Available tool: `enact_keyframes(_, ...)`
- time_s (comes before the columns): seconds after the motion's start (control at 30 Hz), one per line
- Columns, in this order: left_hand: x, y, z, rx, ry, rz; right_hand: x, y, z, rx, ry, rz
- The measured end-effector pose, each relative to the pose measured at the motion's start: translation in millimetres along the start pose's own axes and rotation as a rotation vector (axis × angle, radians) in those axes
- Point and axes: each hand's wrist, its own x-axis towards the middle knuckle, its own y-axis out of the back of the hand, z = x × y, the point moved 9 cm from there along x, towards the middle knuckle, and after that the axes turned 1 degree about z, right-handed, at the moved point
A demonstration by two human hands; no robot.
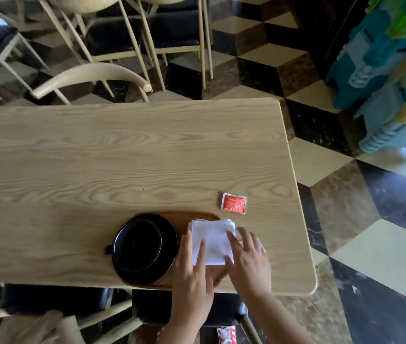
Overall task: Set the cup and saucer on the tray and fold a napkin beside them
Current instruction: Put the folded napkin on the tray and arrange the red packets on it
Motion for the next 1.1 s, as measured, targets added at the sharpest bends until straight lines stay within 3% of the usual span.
enact_keyframes(0.13, -25, -22, 6, 0.208, -0.038, -0.213, -5, -12, -8, -0.104, 0.227, 0.016)
enact_keyframes(0.23, -29, -29, -1, 0.279, -0.024, -0.287, -6, -21, -4, -0.136, 0.237, -0.046)
enact_keyframes(0.83, -10, -20, -21, 0.268, 0.044, -0.238, 4, -25, -31, -0.205, 0.299, 0.065)
enact_keyframes(0.97, -8, -3, -6, 0.26, -0.033, -0.18, 1, -11, -30, -0.175, 0.322, 0.169)
enact_keyframes(1.1, 4, 26, 23, 0.185, -0.224, -0.01, -3, 25, -18, -0.083, 0.301, 0.286)
